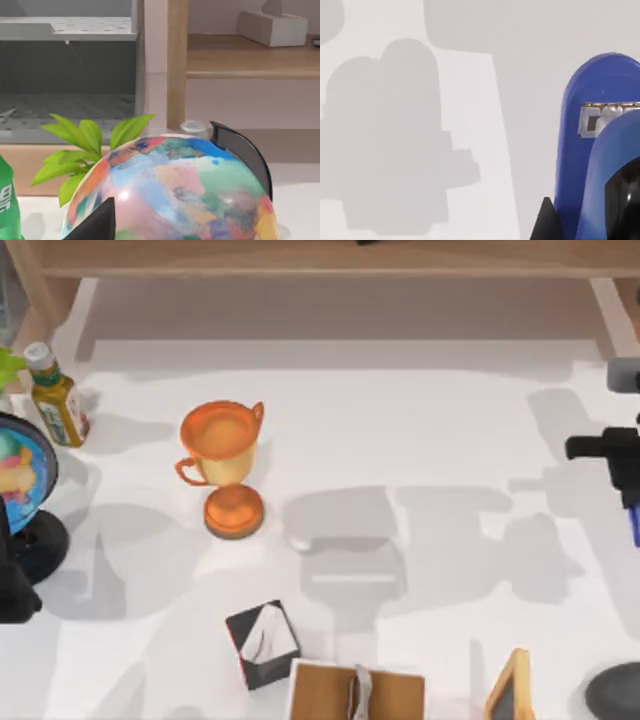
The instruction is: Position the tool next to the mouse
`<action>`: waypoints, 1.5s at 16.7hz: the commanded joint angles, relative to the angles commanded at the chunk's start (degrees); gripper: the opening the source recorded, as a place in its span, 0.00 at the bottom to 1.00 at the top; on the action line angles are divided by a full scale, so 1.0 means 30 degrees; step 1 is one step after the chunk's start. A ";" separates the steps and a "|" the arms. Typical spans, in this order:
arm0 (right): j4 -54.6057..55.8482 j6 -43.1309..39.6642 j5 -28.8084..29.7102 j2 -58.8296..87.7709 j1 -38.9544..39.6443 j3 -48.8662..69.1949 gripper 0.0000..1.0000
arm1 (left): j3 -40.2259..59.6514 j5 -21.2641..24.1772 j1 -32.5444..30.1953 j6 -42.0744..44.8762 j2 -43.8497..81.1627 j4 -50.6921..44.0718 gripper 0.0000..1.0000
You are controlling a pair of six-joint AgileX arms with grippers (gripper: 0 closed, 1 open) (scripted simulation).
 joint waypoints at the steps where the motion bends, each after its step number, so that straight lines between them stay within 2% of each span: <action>1: 0.0103 0.0028 0.0021 0.0075 -0.0009 -0.0099 0.00 | 0.0000 0.0000 0.0000 0.0000 0.0000 0.0000 1.00; 12: 0.2465 -0.0518 -0.0386 0.2095 0.0514 -0.0885 0.00 | 0.0000 0.0000 0.0000 0.0000 0.0000 0.0000 1.00; 19: 0.2644 -0.0522 -0.0462 0.2539 0.0505 -0.1270 0.00 | 0.0000 0.0000 0.0000 0.0000 0.0000 0.0000 1.00; 25: 0.2644 -0.0522 -0.0462 0.2539 0.0505 -0.1270 0.45 | 0.0000 0.0000 0.0000 0.0000 0.0000 0.0000 1.00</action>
